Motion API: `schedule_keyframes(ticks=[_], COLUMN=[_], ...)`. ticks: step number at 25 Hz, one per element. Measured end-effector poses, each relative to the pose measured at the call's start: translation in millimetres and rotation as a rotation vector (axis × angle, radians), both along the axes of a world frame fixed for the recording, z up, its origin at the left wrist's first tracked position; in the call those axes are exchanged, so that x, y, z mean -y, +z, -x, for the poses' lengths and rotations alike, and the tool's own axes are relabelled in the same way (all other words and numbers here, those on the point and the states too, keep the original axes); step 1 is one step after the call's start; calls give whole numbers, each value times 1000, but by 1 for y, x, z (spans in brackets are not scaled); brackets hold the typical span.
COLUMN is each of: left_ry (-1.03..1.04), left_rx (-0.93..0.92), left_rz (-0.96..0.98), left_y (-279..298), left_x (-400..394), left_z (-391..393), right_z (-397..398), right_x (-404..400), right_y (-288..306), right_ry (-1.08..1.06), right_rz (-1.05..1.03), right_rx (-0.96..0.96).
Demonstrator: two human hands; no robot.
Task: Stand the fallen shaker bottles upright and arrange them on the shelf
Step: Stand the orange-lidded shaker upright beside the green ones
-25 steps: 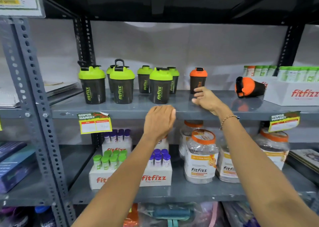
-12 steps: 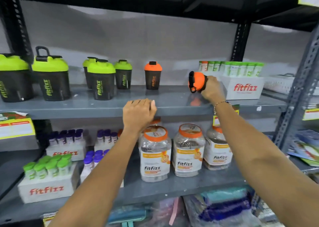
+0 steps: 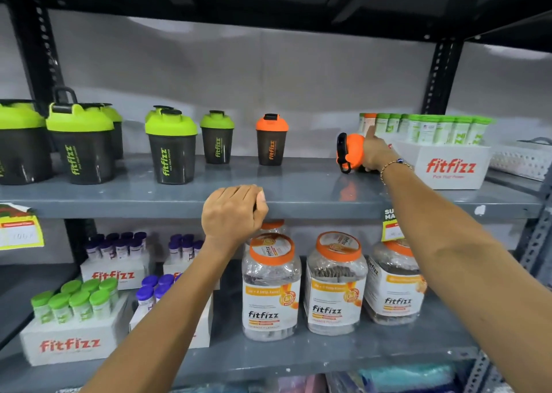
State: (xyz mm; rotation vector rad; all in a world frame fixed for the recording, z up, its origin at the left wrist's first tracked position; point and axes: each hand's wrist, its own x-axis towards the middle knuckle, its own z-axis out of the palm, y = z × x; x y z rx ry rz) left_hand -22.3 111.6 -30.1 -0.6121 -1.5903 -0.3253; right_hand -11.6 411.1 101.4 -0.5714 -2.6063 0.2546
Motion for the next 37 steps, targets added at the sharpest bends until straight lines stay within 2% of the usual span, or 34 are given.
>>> schedule_keyframes(ticks=[3,5,9,15,19,22,25,27,30,33,37], left_ry=[10,9,10,6,-128,-184,-166,-148,-87,33,122], left_rx=[-51,-61,1,218,416,408,423,424,377,416,419], left_rz=[-5,-9,-2,104,265,306,280,224,153,87,105], left_y=[0,1,3,15,24,23,22,21,14,17,21], left_x=[-1,-1,1,9,32,68,106,132,176,212,223], left_z=[2,2,-3,-25,-32,-31,-27,-23,-13,0,16], right_z=[5,5,2,-7,-11,-11,-7,-3,0,10,18], right_x=[-1,-2,19,55,89,117,162,195,237,256,261], right_y=[5,6,9,35,37,32,16,-5,-28,-37,-46], right_ry=[19,27,134,219,300,333,226,99,82,78,58], right_rz=[-128,-127,-43,123,278,415,318,245,457,582,518], right_rx=[50,60,-11,-57,-100,-119,-140,-313,-524,-504,-417])
